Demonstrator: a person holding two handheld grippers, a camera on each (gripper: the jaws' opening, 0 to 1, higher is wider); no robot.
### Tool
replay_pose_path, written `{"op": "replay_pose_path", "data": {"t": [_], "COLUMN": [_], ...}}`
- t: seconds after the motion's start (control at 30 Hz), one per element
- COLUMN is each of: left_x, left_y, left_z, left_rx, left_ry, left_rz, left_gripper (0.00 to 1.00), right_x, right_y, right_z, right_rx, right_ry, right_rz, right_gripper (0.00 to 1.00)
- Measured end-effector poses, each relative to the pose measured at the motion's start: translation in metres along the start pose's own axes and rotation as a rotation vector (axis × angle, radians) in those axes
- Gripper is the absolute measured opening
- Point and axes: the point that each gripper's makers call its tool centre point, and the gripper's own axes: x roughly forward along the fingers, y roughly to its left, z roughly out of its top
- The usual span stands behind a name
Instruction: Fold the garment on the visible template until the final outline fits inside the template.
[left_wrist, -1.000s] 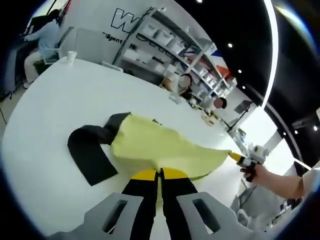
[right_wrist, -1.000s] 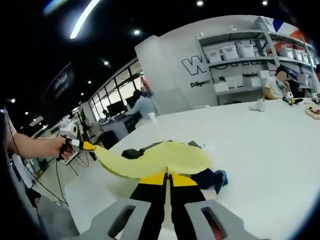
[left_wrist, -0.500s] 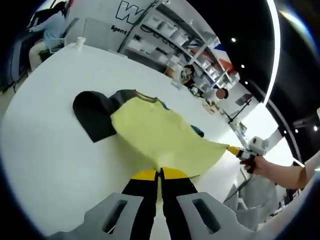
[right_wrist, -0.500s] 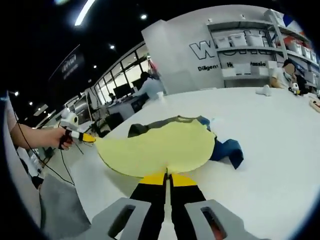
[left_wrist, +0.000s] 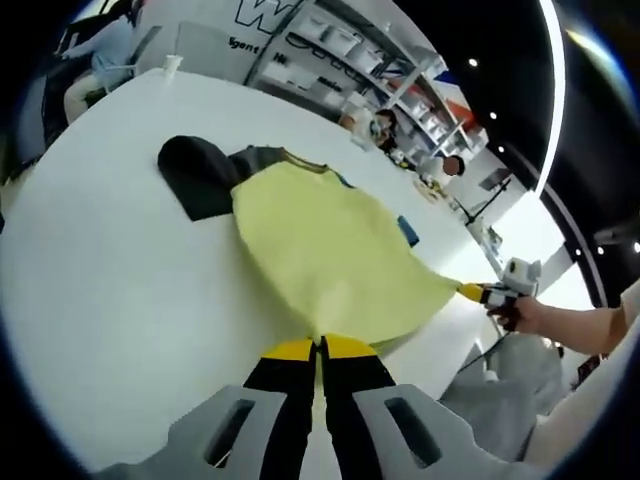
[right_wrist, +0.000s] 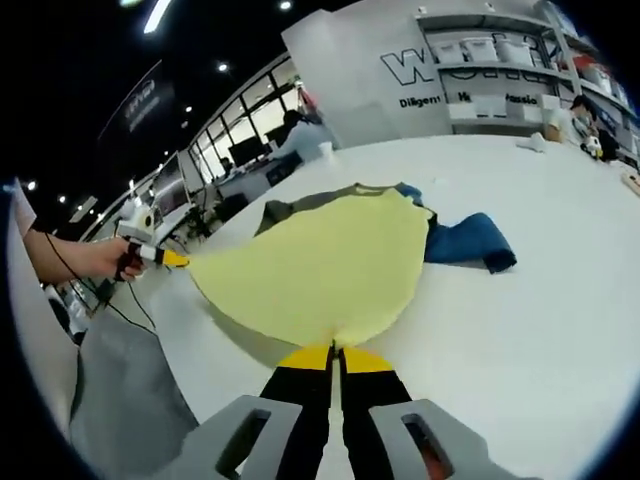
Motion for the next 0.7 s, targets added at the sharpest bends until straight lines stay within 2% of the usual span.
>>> {"op": "replay_pose_path", "data": {"t": [0.23,0.3,0.7], "left_x": [0.001,-0.001,-0.006], "left_y": [0.008,0.013,0.018], "left_z": [-0.032,-0.036,-0.066], "left_rx": [0.027,0.047,0.03], "left_ry": [0.056,0.062,0.122], "left_rz": [0.017,0.04,0.039], "left_gripper": [0.0,0.0,0.0], "right_x": [0.0,0.0,0.0], "right_y": [0.008,0.012,0.018], "right_z": [-0.033,-0.04,-0.073], "right_rx": [-0.006,-0.006,0.014], "right_ry": [0.071,0.083,0.14], "right_rz": [0.01,0.017,0.005], "right_gripper": [0.0,0.0,0.0]}}
